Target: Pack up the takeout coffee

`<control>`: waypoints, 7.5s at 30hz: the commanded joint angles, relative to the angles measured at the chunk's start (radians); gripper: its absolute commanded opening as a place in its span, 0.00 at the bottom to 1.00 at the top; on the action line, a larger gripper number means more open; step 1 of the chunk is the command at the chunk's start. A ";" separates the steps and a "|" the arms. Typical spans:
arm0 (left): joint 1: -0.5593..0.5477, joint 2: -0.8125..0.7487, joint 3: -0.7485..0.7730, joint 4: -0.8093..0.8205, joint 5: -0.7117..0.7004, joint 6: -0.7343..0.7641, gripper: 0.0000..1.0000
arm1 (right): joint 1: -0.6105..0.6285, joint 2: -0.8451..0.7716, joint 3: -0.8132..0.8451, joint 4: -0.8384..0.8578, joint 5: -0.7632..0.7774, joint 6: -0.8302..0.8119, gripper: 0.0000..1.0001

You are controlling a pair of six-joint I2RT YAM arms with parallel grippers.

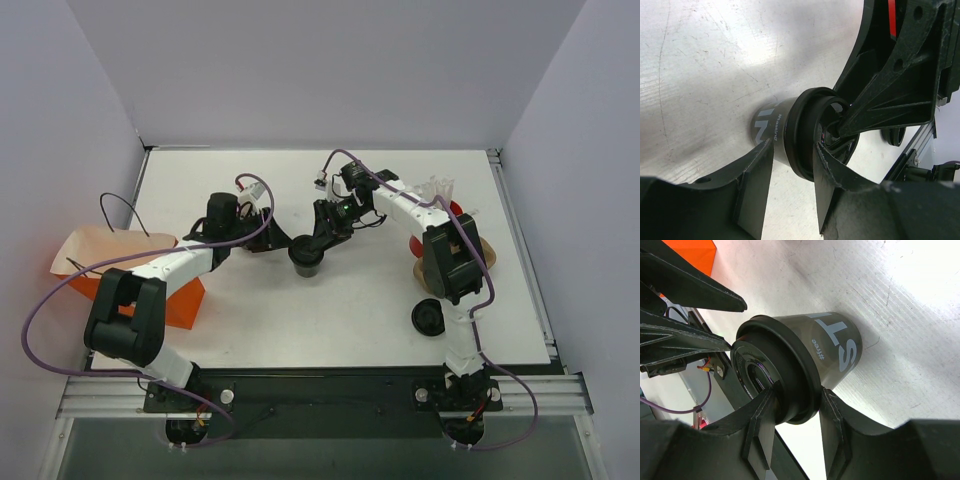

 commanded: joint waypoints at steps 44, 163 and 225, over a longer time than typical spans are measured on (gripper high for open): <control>0.013 0.060 -0.111 0.164 -0.006 -0.089 0.46 | 0.004 0.038 -0.035 -0.048 0.058 -0.018 0.26; -0.010 -0.095 -0.022 -0.031 -0.074 0.000 0.47 | 0.016 -0.026 -0.073 0.064 0.033 0.025 0.28; -0.340 -0.170 -0.326 -0.063 -0.519 -0.315 0.38 | 0.015 -0.085 -0.167 0.113 0.145 0.117 0.49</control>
